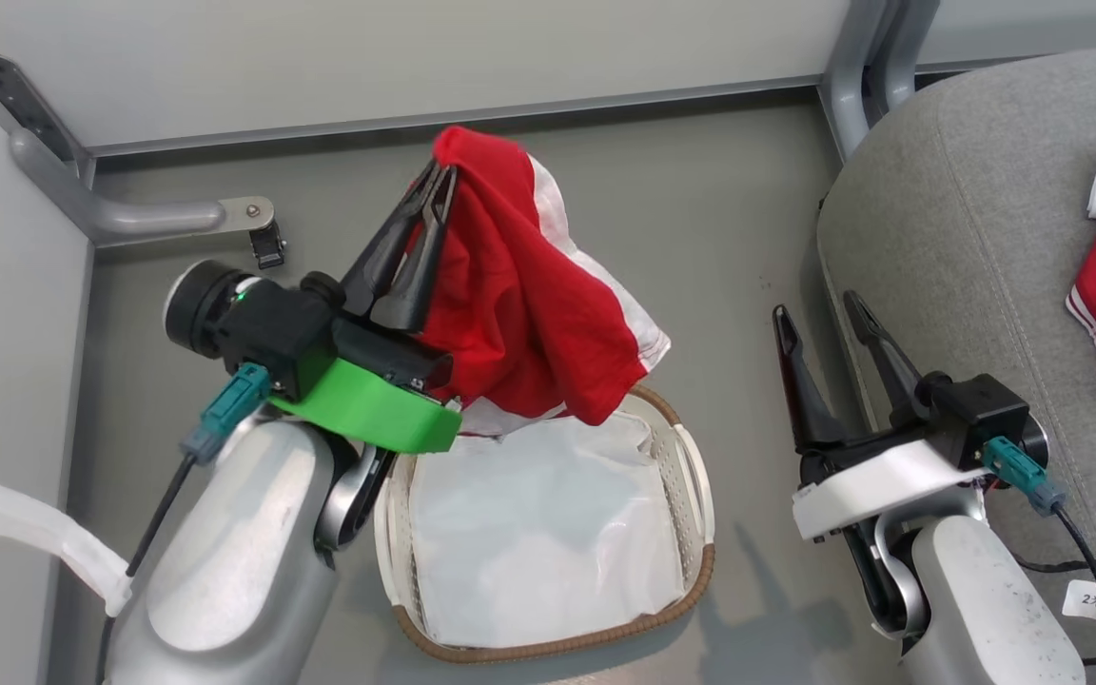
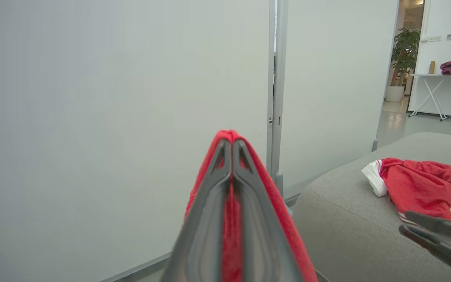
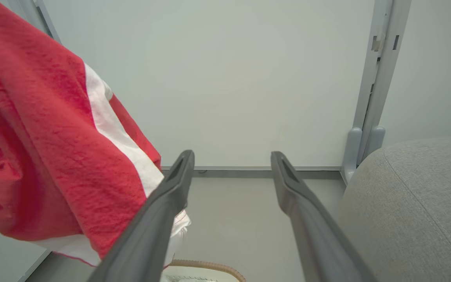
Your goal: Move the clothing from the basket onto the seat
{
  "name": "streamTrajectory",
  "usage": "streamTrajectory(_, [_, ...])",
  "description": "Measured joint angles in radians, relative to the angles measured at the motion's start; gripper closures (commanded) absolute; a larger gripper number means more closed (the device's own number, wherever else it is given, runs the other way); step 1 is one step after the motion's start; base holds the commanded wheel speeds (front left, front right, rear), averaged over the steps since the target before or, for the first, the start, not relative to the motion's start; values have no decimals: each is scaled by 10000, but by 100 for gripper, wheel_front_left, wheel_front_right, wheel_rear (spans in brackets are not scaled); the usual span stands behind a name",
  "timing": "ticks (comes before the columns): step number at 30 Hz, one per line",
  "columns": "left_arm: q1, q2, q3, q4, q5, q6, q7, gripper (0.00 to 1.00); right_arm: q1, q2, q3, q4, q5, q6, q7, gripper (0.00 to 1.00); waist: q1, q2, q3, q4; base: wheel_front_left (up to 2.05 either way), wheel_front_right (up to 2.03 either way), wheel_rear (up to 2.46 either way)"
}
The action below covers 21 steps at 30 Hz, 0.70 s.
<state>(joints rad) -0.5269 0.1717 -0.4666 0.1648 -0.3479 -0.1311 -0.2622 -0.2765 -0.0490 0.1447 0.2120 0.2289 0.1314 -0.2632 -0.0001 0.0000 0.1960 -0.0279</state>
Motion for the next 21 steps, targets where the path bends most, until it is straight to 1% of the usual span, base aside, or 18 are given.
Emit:
streamTrajectory(7, [-112, -180, 485, -871, 86, 0, 0, 100, 264, -2, 104, 96, 173, 0, 0, 0, 0, 0, -354, 141, 0, 0, 0])
streamTrajectory(15, [-78, -290, 468, -1080, 157, 0, -2, 100, 402, -6, 339, 127, 157, 0, 0, 0, 0, 0, -490, 150, 0, 0, 0])
streamTrajectory(18, [-68, -309, 462, -1118, 157, 0, -2, 100, 312, -23, 1055, -98, 410, -2, 0, 0, 0, 0, -440, 152, 0, 0, 0])
streamTrajectory(21, [-67, -343, 453, -1195, 155, 2, 0, 100, -148, 12, 1925, -449, 577, 0, 0, 0, 0, 0, -337, 179, 0, 0, 0])
